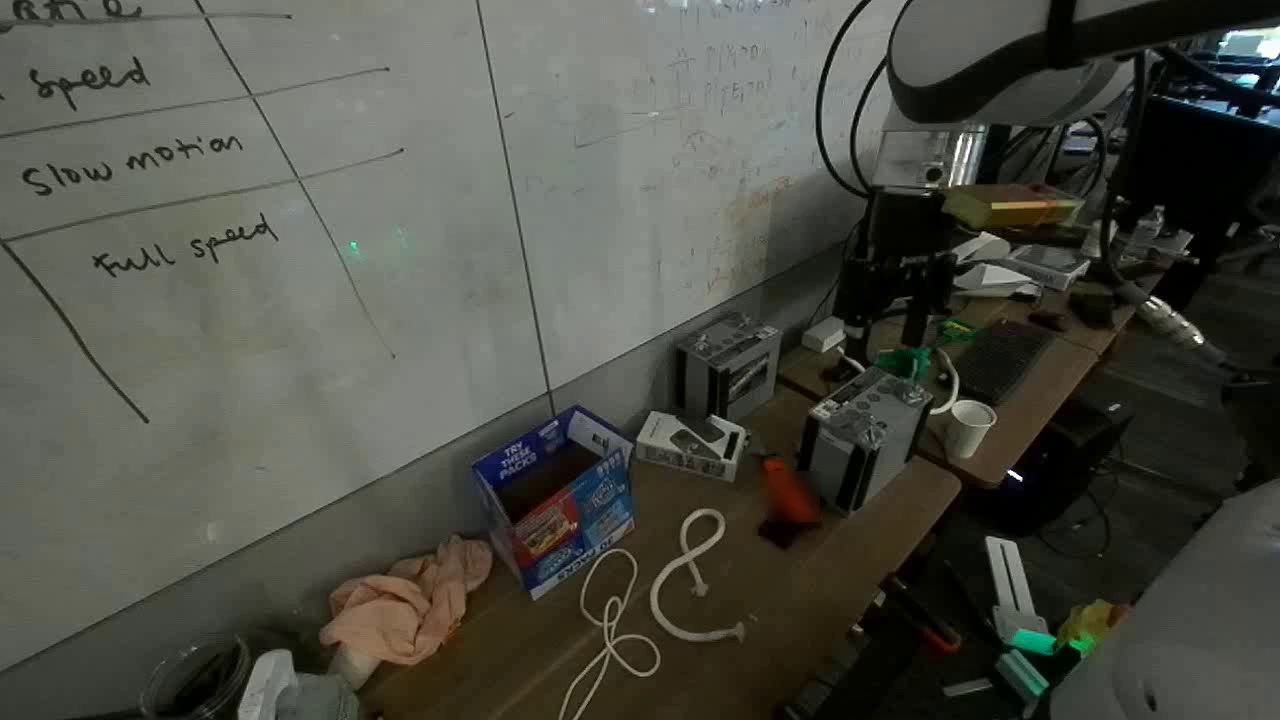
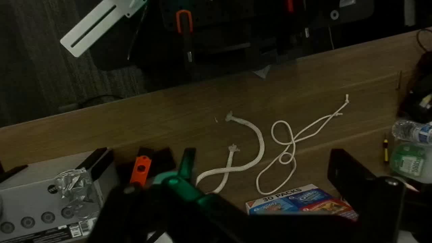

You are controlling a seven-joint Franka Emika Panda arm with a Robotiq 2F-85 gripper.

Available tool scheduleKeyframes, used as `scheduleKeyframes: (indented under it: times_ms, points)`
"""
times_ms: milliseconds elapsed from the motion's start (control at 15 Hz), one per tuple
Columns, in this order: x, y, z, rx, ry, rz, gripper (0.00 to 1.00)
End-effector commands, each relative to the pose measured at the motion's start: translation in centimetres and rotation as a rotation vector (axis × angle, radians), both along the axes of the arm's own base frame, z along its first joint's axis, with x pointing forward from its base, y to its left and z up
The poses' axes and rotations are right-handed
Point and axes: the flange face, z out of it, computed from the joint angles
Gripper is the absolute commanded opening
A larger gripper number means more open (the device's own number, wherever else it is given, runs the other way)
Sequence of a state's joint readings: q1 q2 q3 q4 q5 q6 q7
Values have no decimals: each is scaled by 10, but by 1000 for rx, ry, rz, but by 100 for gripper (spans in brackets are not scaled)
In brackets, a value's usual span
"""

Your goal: Pick up the ropes and put them in the blue box.

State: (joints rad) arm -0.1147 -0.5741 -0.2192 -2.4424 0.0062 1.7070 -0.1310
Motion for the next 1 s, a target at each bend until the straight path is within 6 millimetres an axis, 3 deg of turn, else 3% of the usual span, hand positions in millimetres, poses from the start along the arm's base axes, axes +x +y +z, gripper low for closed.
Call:
scheduleKeyframes:
  times_ms: [0,400,533,667,933]
  points:
    - [0,0,2,0,-2,0,100]
    - [0,0,4,-1,-8,0,100]
    - [-1,7,-8,22,-20,5,100]
    - [1,23,-29,50,-18,3,100]
    - [7,71,-92,107,-38,1,100]
